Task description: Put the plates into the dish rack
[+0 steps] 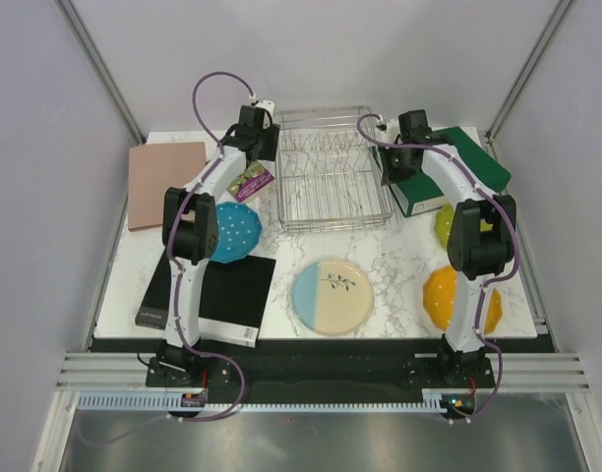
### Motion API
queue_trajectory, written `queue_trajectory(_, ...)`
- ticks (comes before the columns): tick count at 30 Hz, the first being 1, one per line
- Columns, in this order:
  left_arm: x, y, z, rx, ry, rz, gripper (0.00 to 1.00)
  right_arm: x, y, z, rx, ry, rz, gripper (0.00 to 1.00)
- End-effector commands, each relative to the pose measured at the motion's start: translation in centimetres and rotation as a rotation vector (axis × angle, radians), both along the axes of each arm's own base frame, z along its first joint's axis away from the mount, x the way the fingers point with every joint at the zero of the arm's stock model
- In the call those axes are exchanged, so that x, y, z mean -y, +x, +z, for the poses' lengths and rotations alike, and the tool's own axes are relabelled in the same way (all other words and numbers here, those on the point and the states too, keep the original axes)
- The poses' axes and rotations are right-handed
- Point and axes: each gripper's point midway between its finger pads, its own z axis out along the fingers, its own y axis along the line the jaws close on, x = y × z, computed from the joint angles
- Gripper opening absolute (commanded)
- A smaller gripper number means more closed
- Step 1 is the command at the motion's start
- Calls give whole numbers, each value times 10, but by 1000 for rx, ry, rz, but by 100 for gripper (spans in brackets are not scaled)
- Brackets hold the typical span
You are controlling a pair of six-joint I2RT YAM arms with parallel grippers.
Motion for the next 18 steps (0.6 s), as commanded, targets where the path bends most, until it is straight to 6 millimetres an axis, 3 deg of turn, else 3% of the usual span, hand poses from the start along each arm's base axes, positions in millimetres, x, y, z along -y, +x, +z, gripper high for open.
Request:
queue_trajectory(1,65,39,55,232,-44,-145,70,-82,-34,19,-40,155,193,0)
queue_trajectory(6,76,46,52,252,-49,-164,70,-85,-32,8,-62,164,130,0)
queue_trajectory(11,75,50,58,280,-49,-126,73,-78,-15,-5,-56,132,65,0)
queue_trajectory(16,57,56,95,372,-14,-63,76,-81,3,-11,-41,130,53,0)
queue_trajectory(18,47,53,124,411,-23,-23,79,-76,9,-11,-24,111,40,0)
